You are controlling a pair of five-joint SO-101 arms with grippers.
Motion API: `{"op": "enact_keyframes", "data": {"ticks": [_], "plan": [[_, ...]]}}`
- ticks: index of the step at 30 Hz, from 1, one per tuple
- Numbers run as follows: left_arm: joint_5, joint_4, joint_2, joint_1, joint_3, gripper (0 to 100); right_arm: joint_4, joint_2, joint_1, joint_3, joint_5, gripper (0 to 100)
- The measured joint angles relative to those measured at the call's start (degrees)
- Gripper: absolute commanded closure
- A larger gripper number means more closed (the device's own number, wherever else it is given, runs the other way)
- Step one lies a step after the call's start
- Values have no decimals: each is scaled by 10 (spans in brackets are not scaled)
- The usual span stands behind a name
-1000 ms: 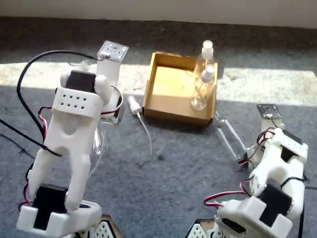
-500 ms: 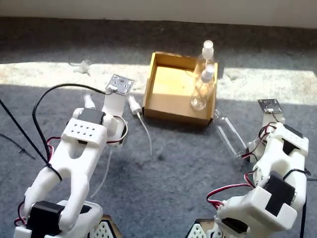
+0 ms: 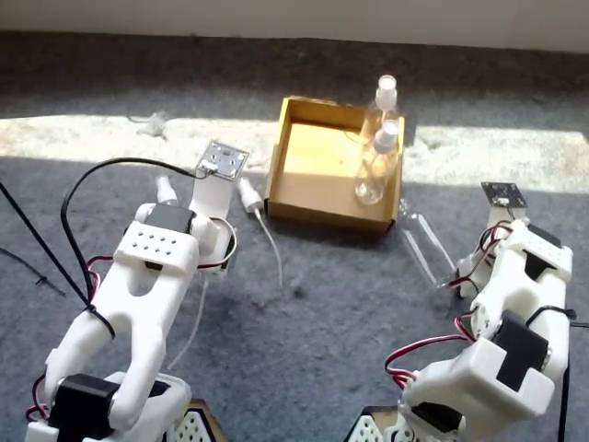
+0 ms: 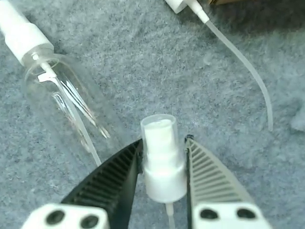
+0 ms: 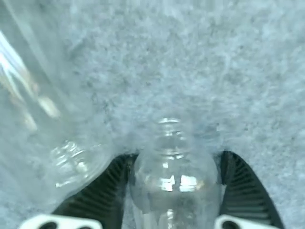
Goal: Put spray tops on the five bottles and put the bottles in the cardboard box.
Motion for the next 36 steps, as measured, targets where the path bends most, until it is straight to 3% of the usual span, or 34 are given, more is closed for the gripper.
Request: {"op": "enact_keyframes", "data": {"ticks": [18, 23, 36], "plan": [[0, 0, 0, 17, 0, 918, 58, 3, 4, -90, -32, 745], [0, 0, 0, 16, 0, 918, 60, 3, 4, -90, 38, 745], [0, 0, 0, 16, 0, 918, 63, 3, 4, -87, 91, 745]]}}
